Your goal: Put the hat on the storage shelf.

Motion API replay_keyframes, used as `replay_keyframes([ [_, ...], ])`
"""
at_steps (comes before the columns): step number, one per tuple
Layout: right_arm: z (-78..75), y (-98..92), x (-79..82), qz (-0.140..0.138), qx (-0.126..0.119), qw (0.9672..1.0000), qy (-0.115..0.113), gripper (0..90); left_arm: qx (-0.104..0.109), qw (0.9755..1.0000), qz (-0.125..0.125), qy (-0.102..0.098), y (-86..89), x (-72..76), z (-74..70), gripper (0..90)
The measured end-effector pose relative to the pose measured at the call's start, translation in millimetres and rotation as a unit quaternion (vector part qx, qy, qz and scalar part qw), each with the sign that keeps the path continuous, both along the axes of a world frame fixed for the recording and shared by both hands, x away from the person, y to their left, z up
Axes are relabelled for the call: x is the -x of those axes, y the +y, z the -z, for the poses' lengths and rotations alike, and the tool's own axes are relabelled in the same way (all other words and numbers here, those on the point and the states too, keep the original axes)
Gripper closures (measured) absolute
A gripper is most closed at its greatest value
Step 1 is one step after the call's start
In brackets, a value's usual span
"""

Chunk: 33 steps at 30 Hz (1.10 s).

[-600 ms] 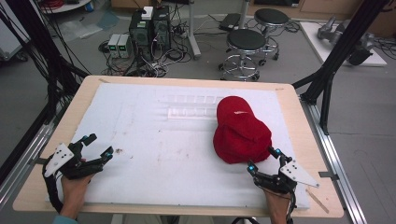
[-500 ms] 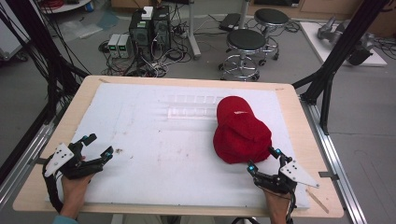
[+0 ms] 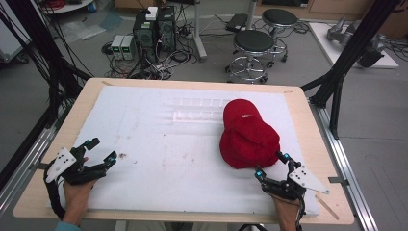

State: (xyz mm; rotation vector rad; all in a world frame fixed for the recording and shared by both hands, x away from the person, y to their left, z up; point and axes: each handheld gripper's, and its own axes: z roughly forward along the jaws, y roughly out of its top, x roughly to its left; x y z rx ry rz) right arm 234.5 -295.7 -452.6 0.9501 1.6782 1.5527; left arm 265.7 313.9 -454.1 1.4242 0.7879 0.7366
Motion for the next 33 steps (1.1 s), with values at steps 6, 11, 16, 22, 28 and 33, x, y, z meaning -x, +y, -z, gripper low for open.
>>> replay_keyframes([
  [6, -1.2, 0.2, -0.3, 0.001, 0.003, 1.0, -0.006, 10.3, -0.001, 1.0, 0.001, -0.002, -0.3, 0.1, 0.0, 15.2],
  [11, -12.2, 3.8, 0.4, 0.004, 0.006, 0.9999, -0.01, 10.3, -0.004, 1.0, 0.003, -0.004, -0.7, 0.5, -0.1, 15.1],
  [16, -25.3, 9.1, -2.7, 0.008, 0.016, 0.9998, 0.003, 10.3, -0.003, 1.0, 0.001, -0.003, -0.5, 0.4, 0.0, 15.1],
  [22, -39.3, 15.5, -12.7, 0.033, 0.032, 0.9975, 0.053, 10.3, -0.002, 1.0, 0.0, -0.002, -0.5, 0.3, 0.0, 15.1],
  [28, -40.1, 25.4, -19.8, 0.06, 0.039, 0.9935, 0.088, 10.3, -0.002, 1.0, 0.0, -0.002, -0.6, 0.2, 0.0, 15.2],
  [33, -41.4, 29.6, -28.5, 0.061, 0.047, 0.9903, 0.116, 10.3, 0.0, 1.0, -0.002, -0.001, -0.6, 0.0, 0.0, 15.2],
])
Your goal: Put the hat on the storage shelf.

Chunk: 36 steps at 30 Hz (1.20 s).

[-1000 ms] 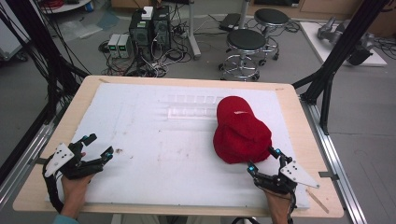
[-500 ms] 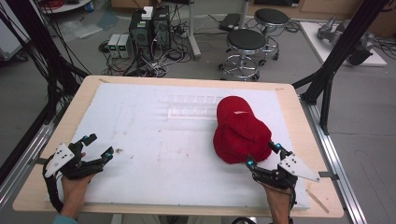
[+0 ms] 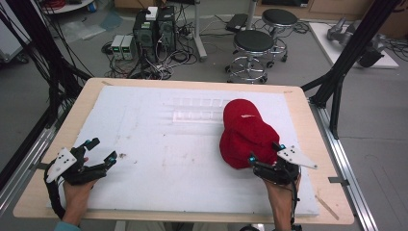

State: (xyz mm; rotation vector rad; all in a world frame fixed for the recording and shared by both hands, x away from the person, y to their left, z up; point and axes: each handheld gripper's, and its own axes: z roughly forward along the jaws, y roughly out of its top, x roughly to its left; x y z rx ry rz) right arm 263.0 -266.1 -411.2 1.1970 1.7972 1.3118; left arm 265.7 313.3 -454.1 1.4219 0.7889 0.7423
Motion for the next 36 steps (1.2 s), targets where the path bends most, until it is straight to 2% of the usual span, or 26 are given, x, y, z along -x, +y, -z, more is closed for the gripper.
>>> replay_keyframes([
  [2, 0.8, 2.2, -1.9, 0.003, 0.01, 0.9999, 0.012, 10.3, 0.0, 1.0, 0.0, 0.001, 0.1, 0.0, 0.0, 15.2],
  [7, 1.9, 4.6, 5.3, 0.015, 0.033, 0.9992, 0.015, 10.3, 0.001, 1.0, 0.0, 0.001, 0.1, 0.1, 0.0, 15.2],
  [16, 3.8, 6.7, 18.0, 0.026, 0.035, 0.9989, 0.013, 10.3, 0.001, 1.0, -0.001, 0.001, 0.1, 0.0, 0.0, 15.2],
  [18, 4.7, 7.0, 18.6, 0.025, 0.038, 0.9987, 0.02, 10.3, 0.001, 1.0, -0.002, 0.001, 0.2, -0.1, -0.1, 15.2],
  [22, 5.8, 7.9, 20.1, 0.028, 0.041, 0.9986, 0.018, 10.3, 0.0, 1.0, -0.002, 0.002, 0.1, 0.0, 0.0, 15.2],
  [24, 9.0, 9.9, 16.2, 0.028, 0.047, 0.9982, 0.026, 10.3, 0.002, 1.0, -0.003, 0.001, 0.0, -0.2, -0.1, 15.2],
  [28, 12.6, 11.2, 10.8, 0.033, 0.044, 0.9979, 0.033, 10.3, 0.002, 1.0, -0.003, 0.002, 0.2, -0.2, -0.1, 15.2],
  [34, 19.3, 12.9, 0.0, 0.053, 0.045, 0.9966, 0.044, 10.8, 0.001, 1.0, -0.004, 0.002, 0.4, -0.2, -0.1, 15.2],
  [36, 20.2, 13.3, -1.6, 0.06, 0.045, 0.9959, 0.05, 16.6, 0.002, 1.0, -0.003, 0.002, 0.3, -0.2, -0.1, 15.3],
])
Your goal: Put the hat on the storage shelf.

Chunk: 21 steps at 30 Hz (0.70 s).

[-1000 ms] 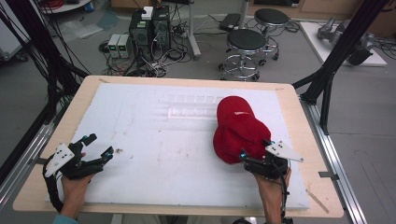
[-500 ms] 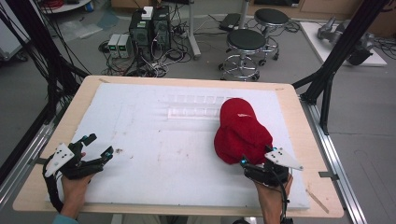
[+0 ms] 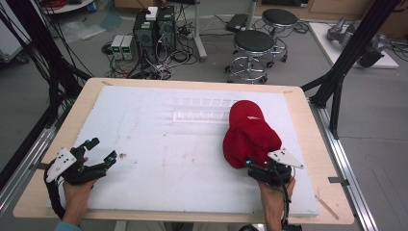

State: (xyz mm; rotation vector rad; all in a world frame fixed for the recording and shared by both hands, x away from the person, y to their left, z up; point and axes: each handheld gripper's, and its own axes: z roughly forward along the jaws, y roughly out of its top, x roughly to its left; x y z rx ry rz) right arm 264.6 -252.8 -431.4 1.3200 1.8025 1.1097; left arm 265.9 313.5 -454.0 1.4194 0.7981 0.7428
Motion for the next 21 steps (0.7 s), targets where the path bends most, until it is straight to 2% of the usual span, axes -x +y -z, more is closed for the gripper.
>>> replay_keyframes([
  [1, 0.0, -0.1, -0.3, 0.003, 0.004, 1.0, -0.001, 20.3, -0.001, 1.0, 0.0, 0.0, 0.2, 0.0, 0.0, 15.3],
  [2, -0.3, -0.7, -0.3, -0.005, 0.002, 1.0, 0.001, 33.4, 0.0, 1.0, 0.0, 0.0, 0.1, 0.0, 0.0, 15.2],
  [3, -0.7, -1.1, -0.2, -0.011, 0.001, 0.9999, 0.001, 39.2, 0.0, 1.0, 0.0, 0.0, 0.0, -0.1, 0.0, 15.2],
  [5, -0.8, -1.0, -0.8, -0.007, 0.008, 0.9999, -0.001, 41.4, 0.0, 1.0, 0.0, 0.0, 0.2, -0.1, 0.0, 15.2],
  [7, -0.1, -1.6, -1.9, -0.002, 0.009, 1.0, 0.0, 50.0, 0.0, 1.0, 0.0, 0.0, 0.1, -0.1, 0.0, 15.3],
  [8, -0.1, -1.6, -1.9, -0.002, 0.009, 1.0, 0.0, 50.0, 0.001, 1.0, 0.0, 0.0, -0.2, 0.0, 0.0, 15.3],
  [13, -1.5, -2.3, -2.9, -0.012, 0.007, 0.9999, 0.002, 79.5, 0.0, 1.0, -0.001, 0.0, 0.1, 0.0, 0.0, 15.3],
  [15, -3.2, -1.4, -3.3, -0.016, 0.016, 0.9998, -0.002, 84.1, 0.0, 1.0, -0.002, 0.0, -0.3, 0.0, 0.0, 15.3],
  [21, -9.2, -0.6, -3.6, -0.019, 0.03, 0.9992, -0.016, 85.5, -0.002, 1.0, -0.003, 0.001, -0.6, 0.3, 0.0, 15.3],
])
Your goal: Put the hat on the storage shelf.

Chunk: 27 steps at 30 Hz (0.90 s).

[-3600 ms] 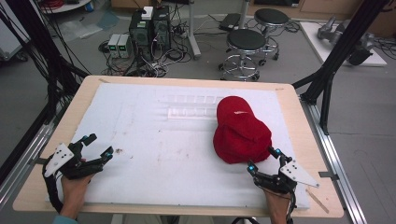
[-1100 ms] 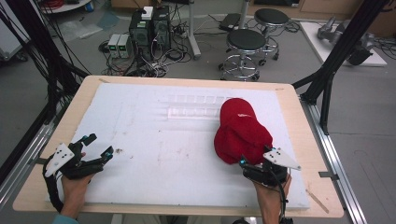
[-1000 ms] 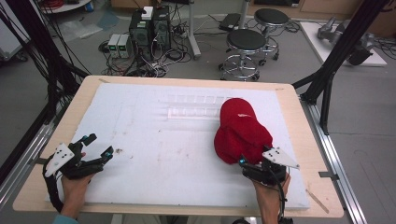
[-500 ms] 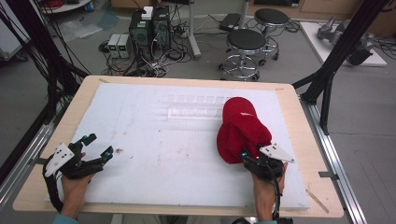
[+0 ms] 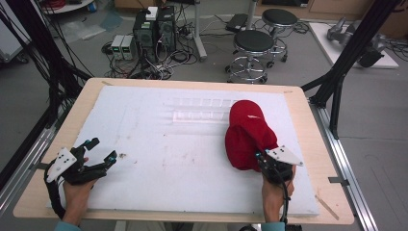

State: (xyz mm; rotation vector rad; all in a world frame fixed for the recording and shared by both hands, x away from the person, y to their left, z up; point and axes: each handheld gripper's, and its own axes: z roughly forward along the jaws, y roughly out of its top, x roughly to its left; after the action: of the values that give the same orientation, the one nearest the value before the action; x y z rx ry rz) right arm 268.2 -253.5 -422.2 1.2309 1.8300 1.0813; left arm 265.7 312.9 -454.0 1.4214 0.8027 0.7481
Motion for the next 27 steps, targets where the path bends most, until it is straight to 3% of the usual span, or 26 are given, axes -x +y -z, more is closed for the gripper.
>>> replay_keyframes([
  [12, -17.5, -4.4, -1.2, -0.021, -0.019, 0.9994, -0.02, 85.7, -0.002, 1.0, -0.006, 0.001, -0.8, -0.4, -0.2, 16.0],
  [27, -68.4, -0.8, -14.3, -0.053, -0.022, 0.9955, -0.076, 85.9, 0.005, 0.9998, -0.013, 0.015, 0.9, -1.1, -1.2, 15.1],
])
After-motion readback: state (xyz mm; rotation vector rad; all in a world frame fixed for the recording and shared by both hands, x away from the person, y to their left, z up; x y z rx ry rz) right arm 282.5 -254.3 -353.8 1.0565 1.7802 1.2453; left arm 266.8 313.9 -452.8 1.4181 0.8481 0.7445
